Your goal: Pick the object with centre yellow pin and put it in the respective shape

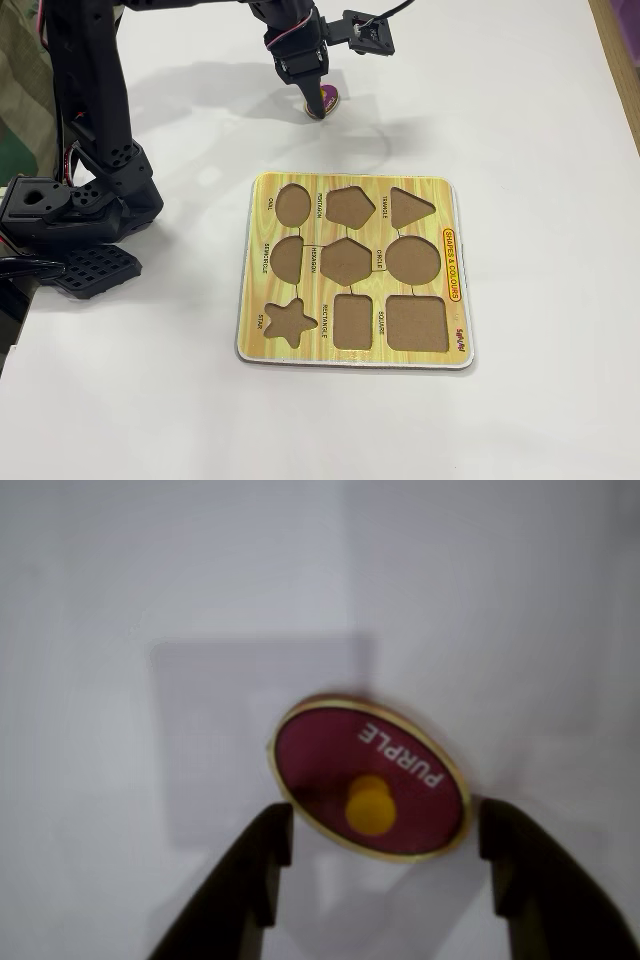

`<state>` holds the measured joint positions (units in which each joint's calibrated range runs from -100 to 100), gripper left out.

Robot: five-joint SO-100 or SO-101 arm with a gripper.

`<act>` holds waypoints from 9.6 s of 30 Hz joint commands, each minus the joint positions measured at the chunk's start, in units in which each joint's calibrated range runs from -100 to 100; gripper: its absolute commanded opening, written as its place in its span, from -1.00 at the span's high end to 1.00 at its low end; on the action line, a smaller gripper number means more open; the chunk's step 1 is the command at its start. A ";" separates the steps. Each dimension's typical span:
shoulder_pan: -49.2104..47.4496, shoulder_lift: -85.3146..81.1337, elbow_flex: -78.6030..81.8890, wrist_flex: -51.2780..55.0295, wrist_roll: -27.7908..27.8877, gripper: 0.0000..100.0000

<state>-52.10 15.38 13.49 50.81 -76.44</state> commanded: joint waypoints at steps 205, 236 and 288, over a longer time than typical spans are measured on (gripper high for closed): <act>3.47 -2.66 -0.54 -5.52 5.00 0.77; 2.10 -1.91 2.88 -5.44 4.69 0.77; 10.80 -25.50 20.77 -5.44 5.00 0.98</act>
<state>-43.22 -4.90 34.17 45.24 -71.71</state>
